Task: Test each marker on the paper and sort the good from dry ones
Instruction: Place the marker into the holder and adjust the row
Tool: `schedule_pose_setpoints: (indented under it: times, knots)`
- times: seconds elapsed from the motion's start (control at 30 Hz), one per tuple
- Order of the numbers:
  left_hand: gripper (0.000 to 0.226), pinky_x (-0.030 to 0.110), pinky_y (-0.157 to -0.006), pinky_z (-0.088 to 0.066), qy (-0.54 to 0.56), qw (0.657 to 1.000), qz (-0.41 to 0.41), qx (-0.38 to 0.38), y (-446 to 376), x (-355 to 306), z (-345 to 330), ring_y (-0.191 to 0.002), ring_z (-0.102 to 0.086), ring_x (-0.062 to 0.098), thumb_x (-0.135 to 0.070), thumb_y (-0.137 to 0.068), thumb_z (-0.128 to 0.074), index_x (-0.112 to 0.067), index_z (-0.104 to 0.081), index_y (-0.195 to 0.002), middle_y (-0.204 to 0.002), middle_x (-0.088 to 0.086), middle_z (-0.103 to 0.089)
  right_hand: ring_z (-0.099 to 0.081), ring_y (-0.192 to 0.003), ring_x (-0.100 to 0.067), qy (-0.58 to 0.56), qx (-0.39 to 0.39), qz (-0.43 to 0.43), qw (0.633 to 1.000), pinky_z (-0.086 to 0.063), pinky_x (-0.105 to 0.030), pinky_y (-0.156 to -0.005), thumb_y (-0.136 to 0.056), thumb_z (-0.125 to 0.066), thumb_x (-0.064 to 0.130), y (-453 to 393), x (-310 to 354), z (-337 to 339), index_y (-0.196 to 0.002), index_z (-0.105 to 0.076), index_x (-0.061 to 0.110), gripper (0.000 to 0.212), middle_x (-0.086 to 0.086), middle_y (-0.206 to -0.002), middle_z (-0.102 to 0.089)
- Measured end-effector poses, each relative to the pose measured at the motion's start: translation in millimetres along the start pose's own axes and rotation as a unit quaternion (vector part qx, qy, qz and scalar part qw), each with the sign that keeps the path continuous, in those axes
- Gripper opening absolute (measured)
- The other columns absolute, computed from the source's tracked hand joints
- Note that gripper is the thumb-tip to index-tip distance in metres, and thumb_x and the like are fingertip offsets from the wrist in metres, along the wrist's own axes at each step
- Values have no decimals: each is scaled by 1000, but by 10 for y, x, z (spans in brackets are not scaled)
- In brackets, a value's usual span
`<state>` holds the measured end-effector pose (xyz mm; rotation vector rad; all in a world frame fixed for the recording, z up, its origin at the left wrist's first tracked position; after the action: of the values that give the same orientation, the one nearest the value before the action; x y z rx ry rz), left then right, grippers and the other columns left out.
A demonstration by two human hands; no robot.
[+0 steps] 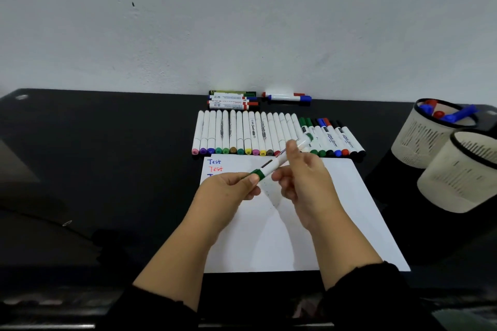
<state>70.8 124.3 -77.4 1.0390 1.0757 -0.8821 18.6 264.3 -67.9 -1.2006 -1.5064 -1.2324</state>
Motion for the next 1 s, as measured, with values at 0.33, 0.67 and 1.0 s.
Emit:
schedule_pose_setpoints:
  times: [0.33, 0.67, 1.0]
  knots:
    - [27, 16, -66, -37, -136, 987, -75, 30, -60, -371, -247, -94, -61, 11, -32, -96, -47, -34, -61, -73, -89, -9, -69, -39, -91, -9, 559, -30, 363, 745, -39, -16, -72, -83, -70, 5, 128, 517, 71, -119, -64, 14, 38, 3, -101, -39]
    - [41, 28, -94, -33, -124, 983, -98, 96, -482, -855, -1051, -121, -45, 12, -45, -97, -37, -26, -52, -130, -135, -8, -51, -53, -97, -22, 588, -141, 349, 715, -48, -30, -75, -89, -58, 5, -282, 1208, 881, -120, -59, 6, 31, -10, -119, -48]
    - [58, 33, -115, -12, -517, 829, -204, 60, -1184, -548, -1867, -144, -10, 17, -44, -99, -27, -18, -15, -150, -157, 1, -13, -56, -95, -21, 520, -233, 320, 757, -41, -21, -75, -87, -58, 5, -470, 1694, 1848, -114, -61, 7, 27, -7, -119, -49]
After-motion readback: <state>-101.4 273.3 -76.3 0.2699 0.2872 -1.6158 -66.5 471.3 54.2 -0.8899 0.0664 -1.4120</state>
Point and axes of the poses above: each hand's wrist, its own y-axis away from the middle knuckle, its own z-axis out of the back of the hand, x = y × z, the point moved 7 cm from there along -y, towards the middle knuckle
